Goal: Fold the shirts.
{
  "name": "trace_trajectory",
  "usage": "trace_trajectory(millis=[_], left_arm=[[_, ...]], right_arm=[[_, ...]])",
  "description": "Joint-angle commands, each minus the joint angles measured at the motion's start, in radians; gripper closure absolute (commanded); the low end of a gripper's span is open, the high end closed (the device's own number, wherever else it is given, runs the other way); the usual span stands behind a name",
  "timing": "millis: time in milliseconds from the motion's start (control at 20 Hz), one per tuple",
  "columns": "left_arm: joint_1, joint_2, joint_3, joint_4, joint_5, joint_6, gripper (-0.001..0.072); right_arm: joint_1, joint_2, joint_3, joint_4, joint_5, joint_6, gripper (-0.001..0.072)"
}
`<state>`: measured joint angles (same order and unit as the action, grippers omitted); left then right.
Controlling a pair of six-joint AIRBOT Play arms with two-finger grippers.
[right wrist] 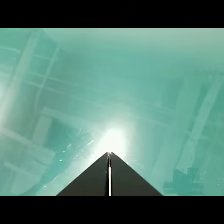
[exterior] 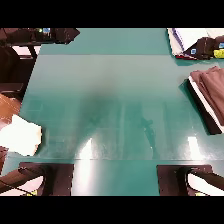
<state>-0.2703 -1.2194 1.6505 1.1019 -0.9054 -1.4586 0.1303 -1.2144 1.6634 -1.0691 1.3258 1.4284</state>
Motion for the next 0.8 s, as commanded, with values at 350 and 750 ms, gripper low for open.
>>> trace_trajectory(millis=[350, 750], left_arm=[[0.0, 0.0, 0.0, 0.0, 0.0, 0.0, 0.0683], [0.013, 0.006, 0.002, 0.003, -0.01, 0.0, 0.0683]], right_arm=[[0.003, 0.001, 0.0, 0.004, 0.002, 0.0, 0.0693], [0.003, 0.001, 0.0, 0.003, 0.003, 0.0, 0.0693]])
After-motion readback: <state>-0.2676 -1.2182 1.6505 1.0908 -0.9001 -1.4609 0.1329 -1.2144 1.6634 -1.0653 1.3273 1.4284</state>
